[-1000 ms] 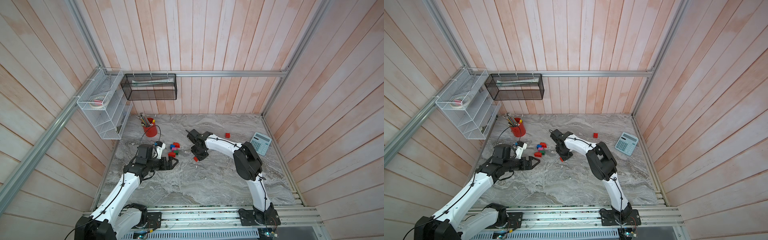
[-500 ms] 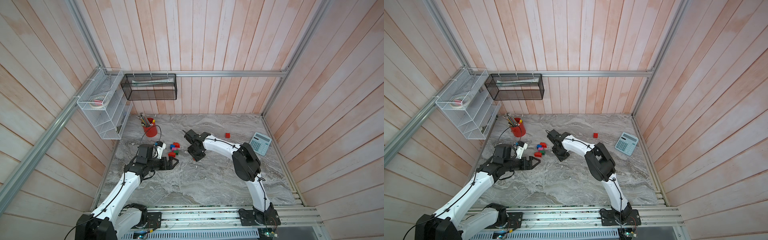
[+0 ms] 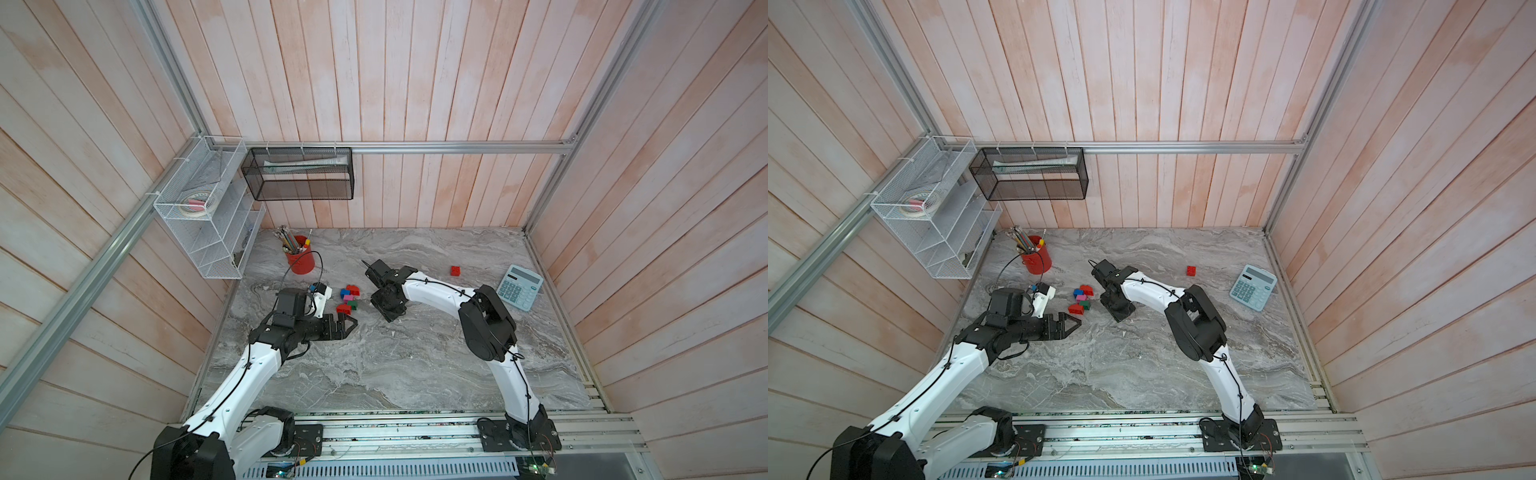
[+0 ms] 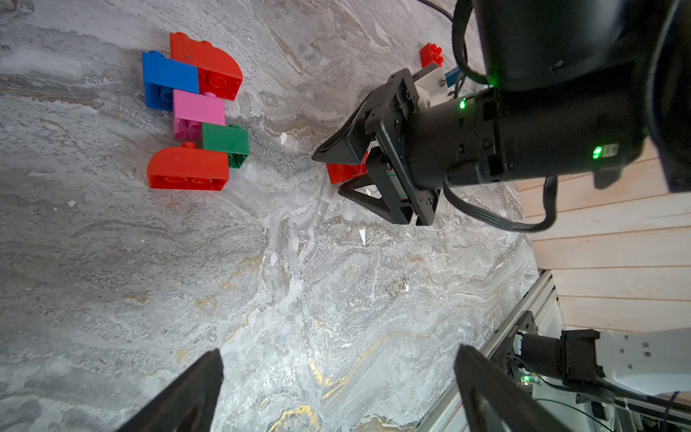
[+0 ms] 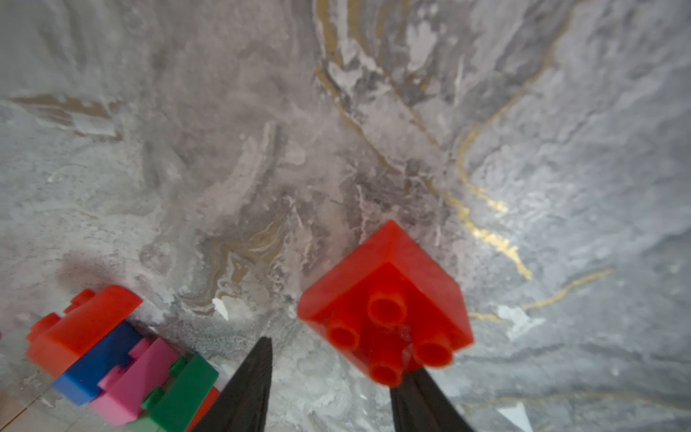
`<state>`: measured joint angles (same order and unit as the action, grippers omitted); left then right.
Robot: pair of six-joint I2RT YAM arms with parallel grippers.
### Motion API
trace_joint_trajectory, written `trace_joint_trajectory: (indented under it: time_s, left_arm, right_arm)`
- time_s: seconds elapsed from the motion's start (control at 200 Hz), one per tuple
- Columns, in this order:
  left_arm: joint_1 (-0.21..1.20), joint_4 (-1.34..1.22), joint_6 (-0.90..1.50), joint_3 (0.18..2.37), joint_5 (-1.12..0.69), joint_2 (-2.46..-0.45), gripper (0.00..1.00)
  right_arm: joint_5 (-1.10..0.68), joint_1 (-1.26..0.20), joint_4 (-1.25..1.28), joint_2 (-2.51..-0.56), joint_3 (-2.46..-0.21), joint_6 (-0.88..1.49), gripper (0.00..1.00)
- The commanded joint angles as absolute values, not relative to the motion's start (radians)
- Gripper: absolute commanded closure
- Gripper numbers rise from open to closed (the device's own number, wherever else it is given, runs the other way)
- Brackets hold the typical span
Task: Assemble the letter s with lego
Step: Place the lego brick at the center of the board.
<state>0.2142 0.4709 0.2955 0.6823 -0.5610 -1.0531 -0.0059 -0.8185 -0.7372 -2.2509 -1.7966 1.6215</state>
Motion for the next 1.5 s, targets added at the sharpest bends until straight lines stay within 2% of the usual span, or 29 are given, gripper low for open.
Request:
trace_joint_trajectory:
  time_s: [0.0, 0.385, 0.64, 0.85, 1.145, 1.49]
  left_arm:
    - [0.209, 0.454, 0.273, 0.692, -0.574, -1.065, 0.0]
    - [0.209, 0.474, 0.271, 0.714, -0.589, -1.062, 0.0]
    - [0.209, 0.491, 0.269, 0.732, -0.602, -1.054, 0.0]
    - [0.209, 0.489, 0.271, 0.723, -0.613, -1.051, 0.0]
    - [0.21, 0.484, 0.27, 0.72, -0.61, -1.066, 0.0]
    - [0.208, 0.469, 0.269, 0.704, -0.609, -1.078, 0.0]
  right_arm:
    - [-0.014, -0.816, -0.712, -2.272, -1.833, 1.608, 0.48]
    - [0.014, -0.808, -0.731, -2.199, -1.844, 1.551, 0.46]
    - [0.064, -0.787, -0.745, -2.024, -1.678, 1.456, 0.43]
    - [-0.028, -0.767, -0.596, -1.887, -1.461, 1.373, 0.32]
    - [-0.134, -0.802, -0.438, -1.936, -1.437, 1.268, 0.28]
    - [-0.181, -0.799, -0.302, -1.998, -1.374, 1.256, 0.28]
